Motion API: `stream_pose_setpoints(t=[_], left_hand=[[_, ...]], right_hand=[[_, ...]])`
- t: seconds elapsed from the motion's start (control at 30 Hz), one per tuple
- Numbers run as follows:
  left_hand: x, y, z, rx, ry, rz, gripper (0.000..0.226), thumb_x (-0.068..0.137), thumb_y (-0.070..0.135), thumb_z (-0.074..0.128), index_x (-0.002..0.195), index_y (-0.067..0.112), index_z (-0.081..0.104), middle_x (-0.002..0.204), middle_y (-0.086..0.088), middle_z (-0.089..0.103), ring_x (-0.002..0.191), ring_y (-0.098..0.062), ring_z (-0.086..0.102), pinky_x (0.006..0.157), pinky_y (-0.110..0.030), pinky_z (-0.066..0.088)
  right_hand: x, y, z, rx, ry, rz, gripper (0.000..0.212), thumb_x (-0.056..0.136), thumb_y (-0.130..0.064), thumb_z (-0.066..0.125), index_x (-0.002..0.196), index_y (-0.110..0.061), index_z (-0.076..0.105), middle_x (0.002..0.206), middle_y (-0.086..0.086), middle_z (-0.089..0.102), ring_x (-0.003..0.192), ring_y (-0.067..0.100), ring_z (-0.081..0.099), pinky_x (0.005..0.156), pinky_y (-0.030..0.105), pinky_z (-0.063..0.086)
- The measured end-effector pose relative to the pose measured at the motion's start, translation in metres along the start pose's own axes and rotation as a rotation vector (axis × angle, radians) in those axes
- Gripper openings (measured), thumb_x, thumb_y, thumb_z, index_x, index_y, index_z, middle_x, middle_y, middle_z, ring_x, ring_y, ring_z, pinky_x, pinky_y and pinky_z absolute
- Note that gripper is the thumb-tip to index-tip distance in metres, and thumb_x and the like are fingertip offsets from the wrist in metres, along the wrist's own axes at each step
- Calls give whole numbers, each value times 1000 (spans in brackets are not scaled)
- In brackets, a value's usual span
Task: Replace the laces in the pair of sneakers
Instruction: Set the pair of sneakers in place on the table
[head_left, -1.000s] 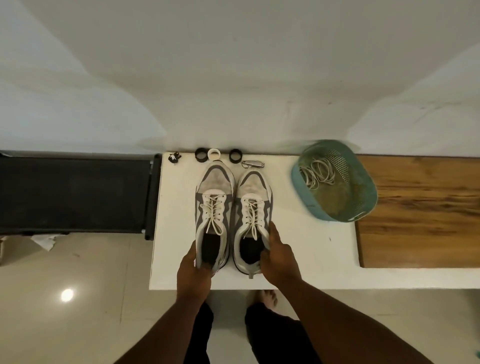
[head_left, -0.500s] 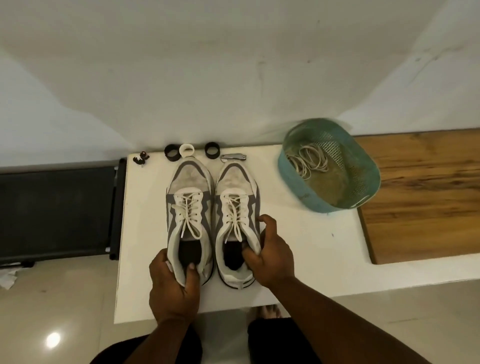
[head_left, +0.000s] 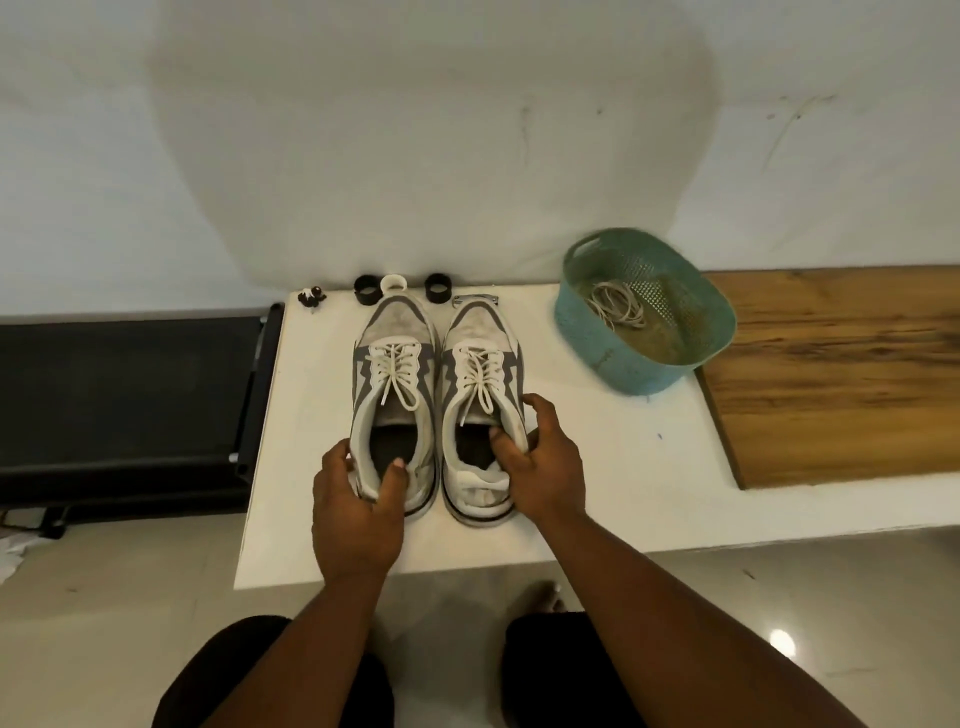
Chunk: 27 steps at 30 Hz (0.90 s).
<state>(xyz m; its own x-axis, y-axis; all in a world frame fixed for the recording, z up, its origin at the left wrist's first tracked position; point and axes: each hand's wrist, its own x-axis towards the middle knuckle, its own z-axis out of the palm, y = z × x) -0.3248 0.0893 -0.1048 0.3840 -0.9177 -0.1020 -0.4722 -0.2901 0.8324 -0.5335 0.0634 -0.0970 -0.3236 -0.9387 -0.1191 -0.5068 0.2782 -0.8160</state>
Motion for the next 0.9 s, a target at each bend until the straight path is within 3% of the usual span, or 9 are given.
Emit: stream_pose_setpoints(t=[0.2,0.3,0.4,0.47,0.57,0.67,0.77,0.83,0.9], left_hand=[[0,2,3,-58,-27,-2,53,85,59,66,128,30,53,114,1,63,105,-24,62,85,-38,49],[-6,16,-4,8,38,21,74,77,79,54,132,29,54,125,-1,61,118,-25,59,92,-38,48],[-9,51,-3,70,224,270,91,81,70,64,149,14,41,145,-10,47,135,-29,47,109,-44,42],[-13,92,16,71,257,541,88,80,54,76,145,3,45,143,-16,50,133,-34,49,112,-46,40],[-18,157,66,69,172,765,65,80,46,80,128,7,61,134,-13,57,129,-34,52,108,-49,42],[-16,201,129,-65,-152,476,64,83,54,77,134,21,57,136,3,56,128,-20,53,105,-45,48],[-1,222,186,-185,-453,59,82,87,58,73,156,31,36,154,4,50,139,-21,50,114,-41,42],[7,224,210,-155,-487,64,88,92,49,72,162,35,21,158,7,46,141,-21,49,116,-39,40],[10,223,220,-103,-467,74,88,96,33,69,163,37,12,155,8,49,135,-21,55,113,-34,42]], right_hand=[[3,0,-3,-10,-26,42,61,84,-59,67,137,-41,43,74,-10,63,73,15,65,68,32,49],[5,-4,-12,32,-103,50,63,79,-69,70,129,-40,46,72,-5,63,70,13,64,64,30,47],[11,0,-30,413,-203,47,69,68,-77,73,120,-33,60,81,-7,66,72,11,64,68,32,51],[19,8,-52,705,26,106,54,72,-66,69,111,-29,68,86,-9,67,76,14,60,67,33,50],[37,13,-89,840,686,185,48,82,-68,56,90,-20,62,76,-7,58,72,11,54,66,32,47],[62,25,-116,819,978,233,47,87,-63,60,93,-17,55,85,-4,58,73,4,51,68,17,45],[88,43,-132,748,804,320,54,87,-46,73,132,-28,50,131,4,56,112,13,59,89,28,54],[96,53,-138,762,641,320,77,87,-29,74,151,-39,33,150,4,45,130,21,53,100,42,53],[97,57,-138,803,546,251,87,81,-22,70,153,-44,27,149,-1,50,129,19,56,101,46,53]])
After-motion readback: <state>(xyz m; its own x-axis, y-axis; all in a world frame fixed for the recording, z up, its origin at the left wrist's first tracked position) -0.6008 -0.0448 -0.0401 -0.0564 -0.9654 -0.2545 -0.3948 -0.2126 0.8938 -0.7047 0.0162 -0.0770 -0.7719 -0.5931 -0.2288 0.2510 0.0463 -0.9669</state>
